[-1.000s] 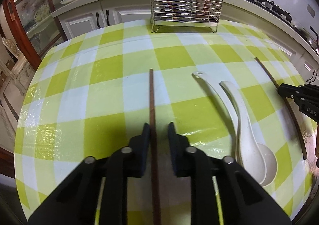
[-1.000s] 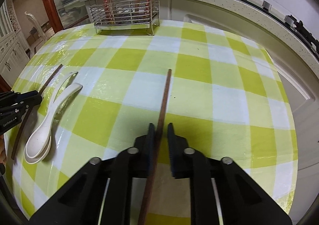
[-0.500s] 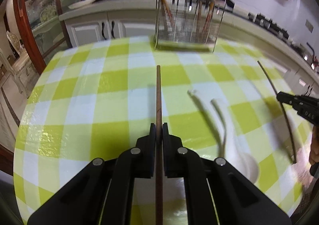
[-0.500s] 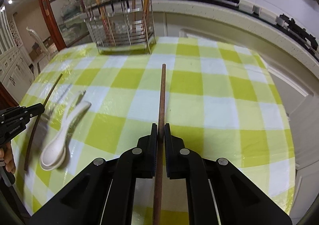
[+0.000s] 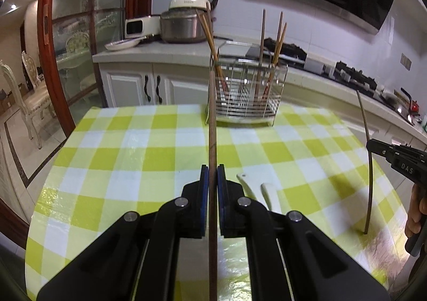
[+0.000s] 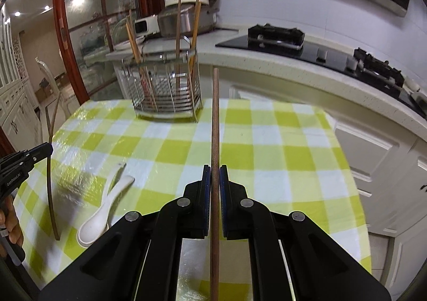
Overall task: Organize utensils
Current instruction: 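Lift both chopsticks upright and carry them over the wire rack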
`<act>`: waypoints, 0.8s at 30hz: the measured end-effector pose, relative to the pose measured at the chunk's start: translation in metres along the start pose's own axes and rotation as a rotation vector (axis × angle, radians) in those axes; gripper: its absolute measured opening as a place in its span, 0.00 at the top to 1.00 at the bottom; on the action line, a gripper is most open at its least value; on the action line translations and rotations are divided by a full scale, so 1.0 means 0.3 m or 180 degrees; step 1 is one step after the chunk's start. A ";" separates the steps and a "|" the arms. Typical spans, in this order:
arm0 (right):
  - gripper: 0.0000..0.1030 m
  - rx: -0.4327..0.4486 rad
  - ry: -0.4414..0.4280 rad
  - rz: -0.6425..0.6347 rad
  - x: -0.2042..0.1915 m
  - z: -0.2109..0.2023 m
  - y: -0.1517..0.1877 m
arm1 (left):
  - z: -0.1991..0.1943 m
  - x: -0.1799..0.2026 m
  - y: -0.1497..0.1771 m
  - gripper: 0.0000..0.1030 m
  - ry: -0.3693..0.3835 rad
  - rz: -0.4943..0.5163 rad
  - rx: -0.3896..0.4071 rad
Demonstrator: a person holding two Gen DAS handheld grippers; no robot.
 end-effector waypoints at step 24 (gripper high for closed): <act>0.93 0.0438 0.0134 0.0025 0.003 -0.142 -0.034 | -0.137 -0.005 -0.053 0.94 -0.0045 -0.0045 0.0447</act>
Point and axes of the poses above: each gripper's, at about its wrist camera, not at the fingertips, and z roughly the way its jaws point, x to its right, y to its underside, the point moved 4 cm from there along z, roughly the way its jaws point, and after that the axes turned 11 degrees about -x, right-handed, at the moved point
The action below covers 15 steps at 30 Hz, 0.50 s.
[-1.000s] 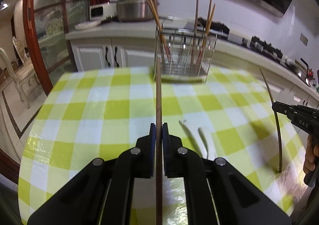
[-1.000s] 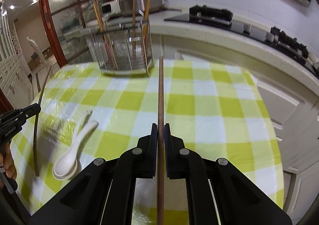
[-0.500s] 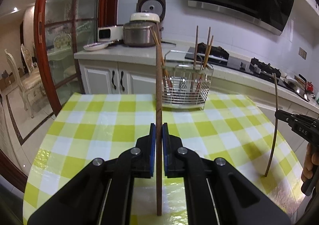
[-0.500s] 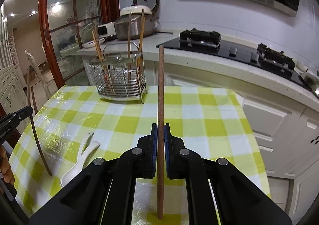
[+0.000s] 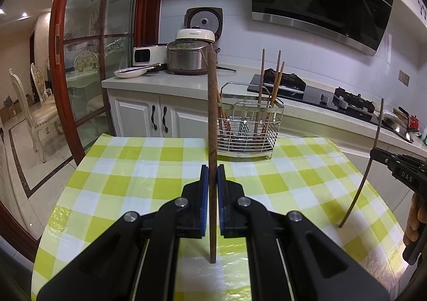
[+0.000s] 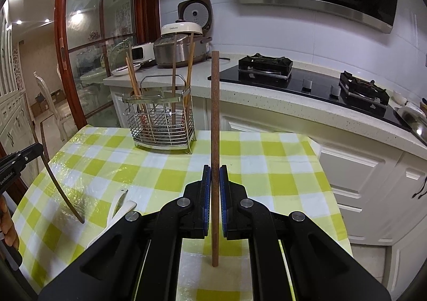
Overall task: Organize utensils
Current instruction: 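Lift both chopsticks upright and carry them over the wire rack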
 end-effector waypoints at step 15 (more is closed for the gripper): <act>0.93 0.0048 -0.0013 -0.0003 -0.014 -0.015 -0.011 | -0.011 0.003 -0.007 0.94 0.0014 -0.0022 0.0068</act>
Point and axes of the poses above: each gripper's, at about its wrist camera, not at the fingertips, and z roughly the way its jaws point, x to its right, y to its underside, the point moved 4 cm from there along z, roughly the way its jaws point, and after that the axes turned 11 degrees about -x, right-handed, at the moved point
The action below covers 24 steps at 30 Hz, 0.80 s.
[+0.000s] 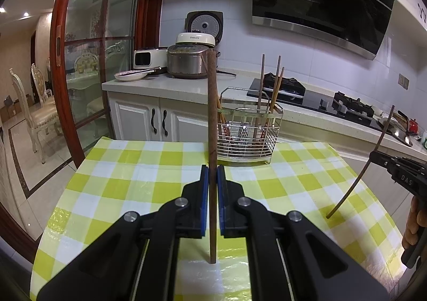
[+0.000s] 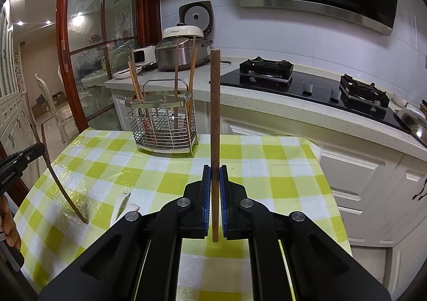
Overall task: Organize utensils
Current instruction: 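Lift both chopsticks upright and carry them over the wire rack, then lower both chopsticks into the rack and open both tools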
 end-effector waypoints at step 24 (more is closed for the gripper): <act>0.93 0.0323 -0.0313 -0.0126 -0.091 -0.021 -0.356 | 0.024 0.056 -0.355 0.94 0.0155 0.0209 0.0417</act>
Point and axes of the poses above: each gripper's, at about its wrist camera, not at the fingertips, and z roughly the way its jaws point, x to its right, y to its underside, the point moved 4 cm from there along z, roughly the way its jaws point, and after that the axes turned 11 degrees about -x, right-handed, at the moved point
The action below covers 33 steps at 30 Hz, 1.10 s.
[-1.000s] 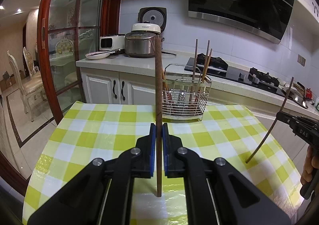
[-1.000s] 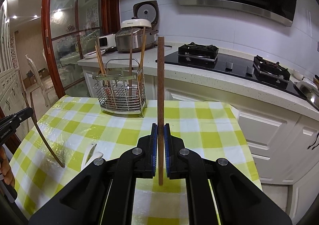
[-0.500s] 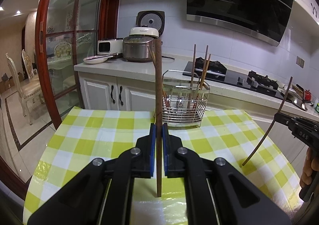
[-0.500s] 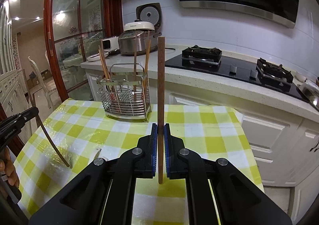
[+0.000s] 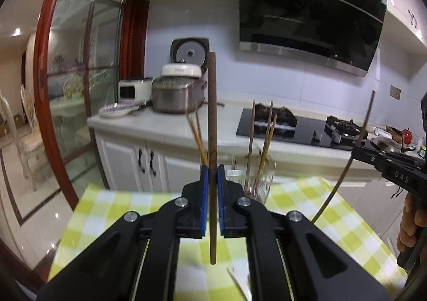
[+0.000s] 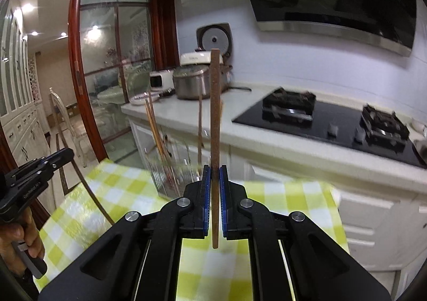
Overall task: Organize utensils
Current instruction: 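Lower both chopsticks into the rack and open both tools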
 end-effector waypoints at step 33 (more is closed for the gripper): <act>0.93 0.0098 -0.0073 -0.0094 -0.054 0.425 -0.318 | 0.504 -0.021 -0.287 0.94 0.0088 -0.0207 0.0037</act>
Point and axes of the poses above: each gripper's, at about its wrist camera, not at the fingertips, and z roughly the way its jaws point, x to its right, y to its underside, the point moved 4 cm from there along z, roughly the way its jaws point, and after that the axes turned 11 degrees about -x, right-handed, at the moved point
